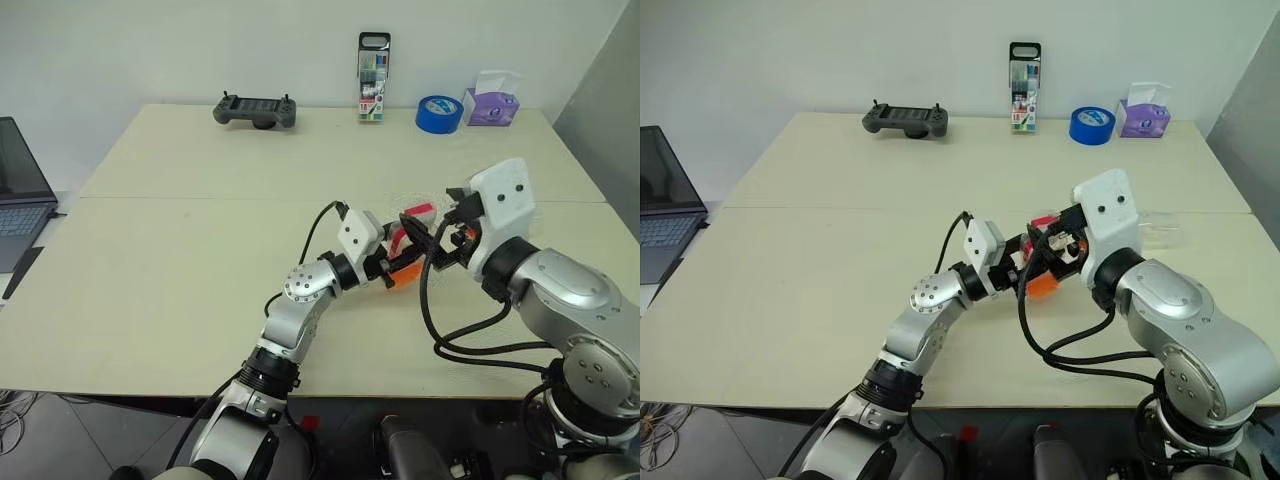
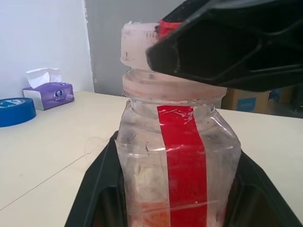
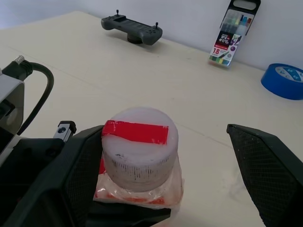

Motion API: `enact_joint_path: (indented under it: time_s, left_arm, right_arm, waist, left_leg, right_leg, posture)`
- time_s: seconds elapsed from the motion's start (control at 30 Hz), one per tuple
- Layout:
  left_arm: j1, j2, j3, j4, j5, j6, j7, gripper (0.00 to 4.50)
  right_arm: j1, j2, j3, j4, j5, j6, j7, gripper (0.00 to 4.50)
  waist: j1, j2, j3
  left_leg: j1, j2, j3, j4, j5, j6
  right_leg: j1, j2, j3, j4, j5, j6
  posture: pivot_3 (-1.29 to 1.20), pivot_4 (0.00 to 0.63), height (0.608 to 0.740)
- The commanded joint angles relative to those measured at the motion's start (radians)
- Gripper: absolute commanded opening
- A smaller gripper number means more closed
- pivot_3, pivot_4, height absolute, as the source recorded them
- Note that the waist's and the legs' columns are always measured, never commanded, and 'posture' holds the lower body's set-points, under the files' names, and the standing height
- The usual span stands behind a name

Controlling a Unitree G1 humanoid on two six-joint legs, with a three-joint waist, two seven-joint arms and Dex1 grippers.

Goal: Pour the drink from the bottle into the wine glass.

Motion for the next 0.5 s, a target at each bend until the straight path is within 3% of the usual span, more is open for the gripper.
enact_joint_path:
  time_s: [0.03,0.5]
  left_arm:
    - [-0.024,-0.002,0.023,-0.043,-0.013,-0.025,-0.003,1.78]
    - [-0.021,-0.005,0.027,-0.042,-0.010,-0.026,-0.001,1.78]
  right_arm:
    - [-0.012,0.029,-0.058,-0.080,-0.002,0.019,-0.012,4.30]
    - [-0.058,0.147,0.011,-0.072,-0.034,0.074,-0.081,4.30]
  waist:
    - [0.000,0.000,0.000]
    - [-0.001,0.000,0.000]
  left_leg:
    - [0.000,0.000,0.000,0.000,0.000,0.000]
    - [0.000,0.000,0.000,0.000,0.000,0.000]
  right_leg:
    - [0.000,0.000,0.000,0.000,0.000,0.000]
    - [0.000,0.000,0.000,0.000,0.000,0.000]
  posture:
    - [0.00,0.150,0.740]
    - [0.00,0.150,0.740]
